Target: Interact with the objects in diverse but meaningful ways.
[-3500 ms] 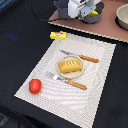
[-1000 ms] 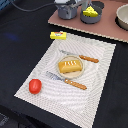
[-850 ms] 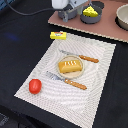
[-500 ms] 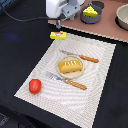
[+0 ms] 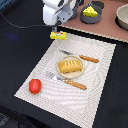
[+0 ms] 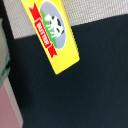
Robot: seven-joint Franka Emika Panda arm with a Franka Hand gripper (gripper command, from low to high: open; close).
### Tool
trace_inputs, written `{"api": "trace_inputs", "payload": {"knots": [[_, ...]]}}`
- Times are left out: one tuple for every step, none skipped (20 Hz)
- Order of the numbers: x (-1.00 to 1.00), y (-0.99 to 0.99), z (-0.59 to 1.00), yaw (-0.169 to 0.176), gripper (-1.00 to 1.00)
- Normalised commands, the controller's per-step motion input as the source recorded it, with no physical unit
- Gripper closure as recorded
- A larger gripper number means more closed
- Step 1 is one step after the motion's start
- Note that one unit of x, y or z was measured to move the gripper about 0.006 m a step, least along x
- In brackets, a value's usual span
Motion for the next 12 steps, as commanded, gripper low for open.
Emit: {"api": "trace_inputs", "payload": {"knots": [[-0.03, -0.07, -0.20, 0.091, -1.00], [-0.01, -0.03, -0.22, 0.090, -1.00], [-0.01, -0.02, -0.25, 0.091, -1.00], [0.00, 0.00, -0.26, 0.092, -1.00], [0.00, -0.01, -0.27, 0.089, -1.00], [-0.01, -0.02, -0.27, 0.083, -1.00], [-0.05, -0.05, -0.29, 0.078, -1.00], [-0.06, -0.05, -0.31, 0.077, -1.00], [-0.07, -0.05, -0.32, 0.077, -1.00], [-0.09, -0.06, -0.36, 0.075, -1.00], [-0.10, -0.05, -0.36, 0.076, -1.00], [-0.13, -0.05, -0.35, 0.075, -1.00]]}}
